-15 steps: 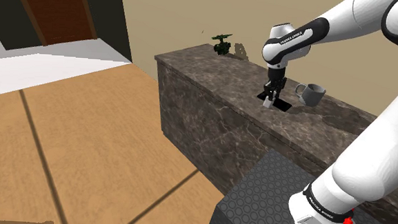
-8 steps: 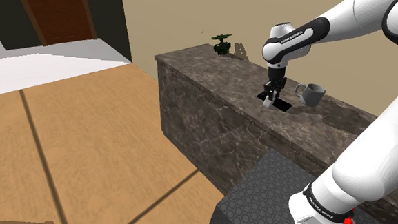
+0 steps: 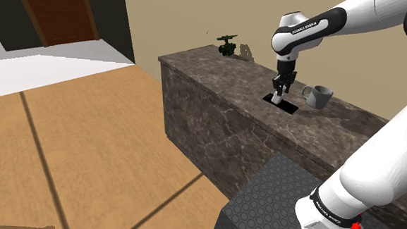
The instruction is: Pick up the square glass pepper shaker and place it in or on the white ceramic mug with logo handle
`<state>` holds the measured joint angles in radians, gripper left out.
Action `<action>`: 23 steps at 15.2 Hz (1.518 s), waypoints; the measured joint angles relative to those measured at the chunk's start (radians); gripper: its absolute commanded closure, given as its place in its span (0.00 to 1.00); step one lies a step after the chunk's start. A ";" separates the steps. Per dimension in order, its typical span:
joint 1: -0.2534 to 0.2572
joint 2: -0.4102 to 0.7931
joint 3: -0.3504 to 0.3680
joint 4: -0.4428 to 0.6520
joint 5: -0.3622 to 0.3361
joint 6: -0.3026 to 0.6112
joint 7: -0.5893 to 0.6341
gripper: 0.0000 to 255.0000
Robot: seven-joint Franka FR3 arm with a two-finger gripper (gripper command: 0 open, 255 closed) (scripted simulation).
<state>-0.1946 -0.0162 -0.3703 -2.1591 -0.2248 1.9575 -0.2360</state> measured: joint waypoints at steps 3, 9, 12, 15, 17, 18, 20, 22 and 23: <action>0.001 -0.013 0.001 0.021 -0.002 -0.033 -0.004 1.00; 0.004 -0.048 0.006 0.071 -0.007 -0.117 -0.009 1.00; 0.005 -0.057 0.008 0.102 -0.007 -0.156 -0.014 1.00; 0.005 -0.070 0.009 0.128 -0.009 -0.194 -0.021 1.00; 0.007 -0.080 0.011 0.144 -0.010 -0.219 -0.021 1.00; 0.007 -0.077 0.012 0.162 -0.009 -0.235 -0.024 1.00; 0.007 -0.079 0.012 0.186 -0.009 -0.260 -0.031 1.00; 0.009 -0.086 0.015 0.207 -0.009 -0.288 -0.031 1.00; 0.009 -0.086 0.015 0.221 -0.009 -0.301 -0.035 1.00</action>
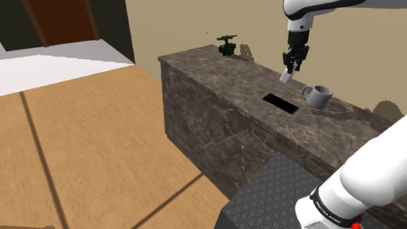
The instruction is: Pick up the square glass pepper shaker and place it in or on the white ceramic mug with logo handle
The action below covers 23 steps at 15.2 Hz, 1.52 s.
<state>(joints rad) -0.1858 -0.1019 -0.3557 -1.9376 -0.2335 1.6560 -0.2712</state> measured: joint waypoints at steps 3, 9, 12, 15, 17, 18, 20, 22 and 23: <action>-0.012 0.003 -0.014 0.026 -0.004 -0.017 -0.030 1.00; -0.078 0.069 -0.093 0.114 -0.007 -0.011 -0.179 1.00; -0.115 0.110 -0.133 0.154 0.000 0.003 -0.258 1.00; -0.157 0.171 -0.171 0.230 0.021 0.002 -0.344 1.00; -0.190 0.218 -0.194 0.286 0.042 -0.002 -0.403 1.00; -0.206 0.236 -0.205 0.306 0.050 0.000 -0.430 1.00; -0.244 0.290 -0.224 0.377 0.078 -0.012 -0.491 1.00; -0.284 0.345 -0.238 0.443 0.107 -0.021 -0.544 1.00; -0.296 0.359 -0.241 0.455 0.114 -0.017 -0.559 1.00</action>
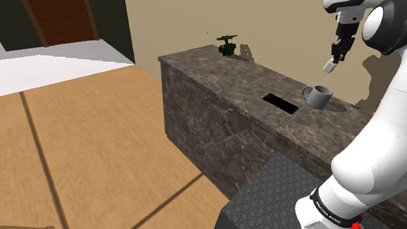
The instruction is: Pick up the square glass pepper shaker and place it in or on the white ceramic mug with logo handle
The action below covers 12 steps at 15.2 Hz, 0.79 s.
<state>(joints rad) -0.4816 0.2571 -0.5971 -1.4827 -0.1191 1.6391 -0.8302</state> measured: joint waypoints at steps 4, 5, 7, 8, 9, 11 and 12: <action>-0.007 0.009 -0.001 -0.039 0.004 0.048 -0.004 1.00; -0.009 0.013 -0.001 -0.048 0.006 0.061 -0.004 1.00; -0.005 0.010 0.000 -0.076 0.004 0.086 0.004 1.00; -0.004 0.009 0.001 -0.090 0.003 0.098 0.006 1.00; -0.007 0.017 0.001 -0.098 0.007 0.113 0.005 1.00; -0.005 0.015 0.002 -0.123 0.005 0.135 0.011 1.00; -0.005 0.019 0.003 -0.133 0.007 0.149 0.013 1.00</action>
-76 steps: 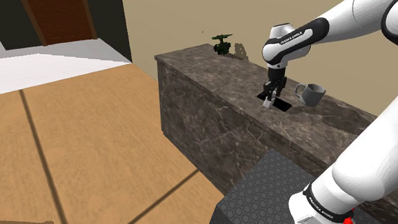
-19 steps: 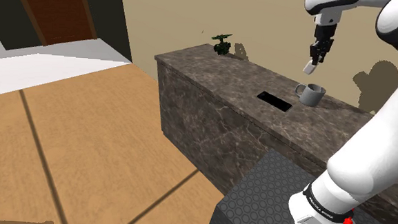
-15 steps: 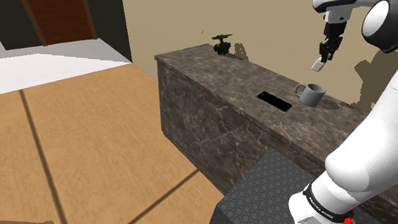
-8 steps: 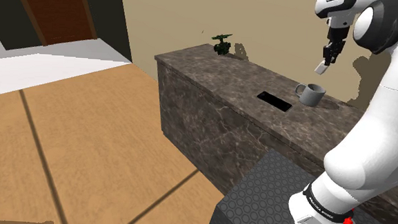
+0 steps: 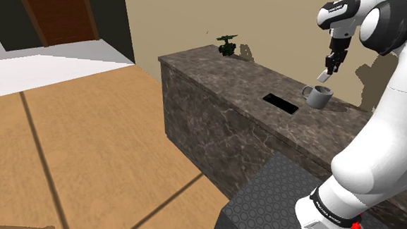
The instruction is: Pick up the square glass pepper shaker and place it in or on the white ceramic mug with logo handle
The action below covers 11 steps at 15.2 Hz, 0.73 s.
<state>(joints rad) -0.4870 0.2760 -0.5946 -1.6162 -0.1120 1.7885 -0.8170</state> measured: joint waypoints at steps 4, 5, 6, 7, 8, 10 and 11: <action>0.002 0.002 0.002 -0.051 0.000 0.052 0.010 1.00; 0.003 0.005 0.003 -0.061 0.001 0.063 0.013 1.00; 0.002 0.008 0.003 -0.070 0.002 0.075 0.013 1.00; 0.001 0.010 0.003 -0.073 0.003 0.079 0.013 1.00; 0.001 0.011 0.004 -0.074 0.003 0.082 0.013 1.00; 0.000 0.012 0.004 -0.075 0.003 0.084 0.013 1.00; 0.000 0.012 0.004 -0.075 0.004 0.084 0.013 1.00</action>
<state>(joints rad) -0.4866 0.2877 -0.5910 -1.6914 -0.1084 1.8728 -0.8039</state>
